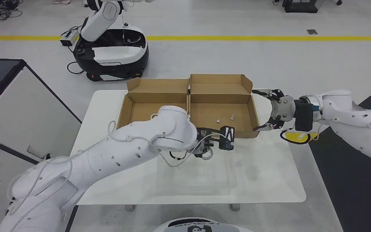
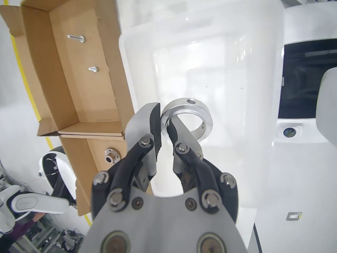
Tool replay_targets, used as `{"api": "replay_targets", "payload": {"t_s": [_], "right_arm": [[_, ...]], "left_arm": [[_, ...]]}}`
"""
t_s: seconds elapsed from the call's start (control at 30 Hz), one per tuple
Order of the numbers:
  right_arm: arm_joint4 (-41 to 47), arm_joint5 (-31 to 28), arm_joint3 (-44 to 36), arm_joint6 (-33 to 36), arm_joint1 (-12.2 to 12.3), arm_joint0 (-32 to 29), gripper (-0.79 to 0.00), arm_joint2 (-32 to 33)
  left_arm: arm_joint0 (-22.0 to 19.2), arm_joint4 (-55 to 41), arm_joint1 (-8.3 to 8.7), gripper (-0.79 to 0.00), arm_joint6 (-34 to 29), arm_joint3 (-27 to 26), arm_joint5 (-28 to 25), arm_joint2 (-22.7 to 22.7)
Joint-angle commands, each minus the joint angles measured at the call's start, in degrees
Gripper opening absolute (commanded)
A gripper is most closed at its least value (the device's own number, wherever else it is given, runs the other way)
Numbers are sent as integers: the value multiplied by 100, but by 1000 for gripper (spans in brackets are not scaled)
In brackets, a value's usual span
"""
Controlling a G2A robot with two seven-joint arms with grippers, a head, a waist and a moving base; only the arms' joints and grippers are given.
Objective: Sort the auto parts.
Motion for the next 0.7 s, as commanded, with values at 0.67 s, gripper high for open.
{"api": "replay_targets", "payload": {"t_s": [0.67], "right_arm": [[0,0,0,0,0,0,0,0]], "left_arm": [[465,191,487,-785,1318,269,-804,-1577]]}}
